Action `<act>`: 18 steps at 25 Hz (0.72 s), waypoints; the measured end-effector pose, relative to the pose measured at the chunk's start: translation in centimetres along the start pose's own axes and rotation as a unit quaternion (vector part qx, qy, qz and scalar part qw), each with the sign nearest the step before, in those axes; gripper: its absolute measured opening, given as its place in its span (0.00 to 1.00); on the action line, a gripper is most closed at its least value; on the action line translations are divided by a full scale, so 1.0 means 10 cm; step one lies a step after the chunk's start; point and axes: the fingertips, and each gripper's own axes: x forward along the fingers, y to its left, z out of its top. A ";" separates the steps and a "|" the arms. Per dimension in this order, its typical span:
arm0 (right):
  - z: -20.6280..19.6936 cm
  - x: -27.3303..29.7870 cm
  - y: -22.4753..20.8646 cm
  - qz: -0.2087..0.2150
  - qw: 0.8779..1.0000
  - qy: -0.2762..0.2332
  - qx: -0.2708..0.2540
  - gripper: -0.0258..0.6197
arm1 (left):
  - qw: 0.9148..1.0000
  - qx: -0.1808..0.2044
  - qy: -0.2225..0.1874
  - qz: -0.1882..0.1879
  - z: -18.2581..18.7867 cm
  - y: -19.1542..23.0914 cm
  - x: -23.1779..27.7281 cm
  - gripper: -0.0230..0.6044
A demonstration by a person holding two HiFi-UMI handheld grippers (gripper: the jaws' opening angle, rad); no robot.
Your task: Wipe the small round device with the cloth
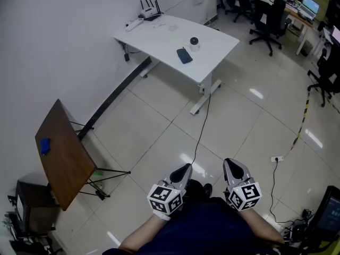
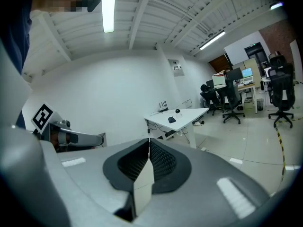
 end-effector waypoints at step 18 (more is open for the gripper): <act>0.47 1.13 -0.52 -0.022 1.000 0.006 -0.009 0.06 | 1.000 -0.003 0.005 -0.028 0.63 0.70 0.99 0.04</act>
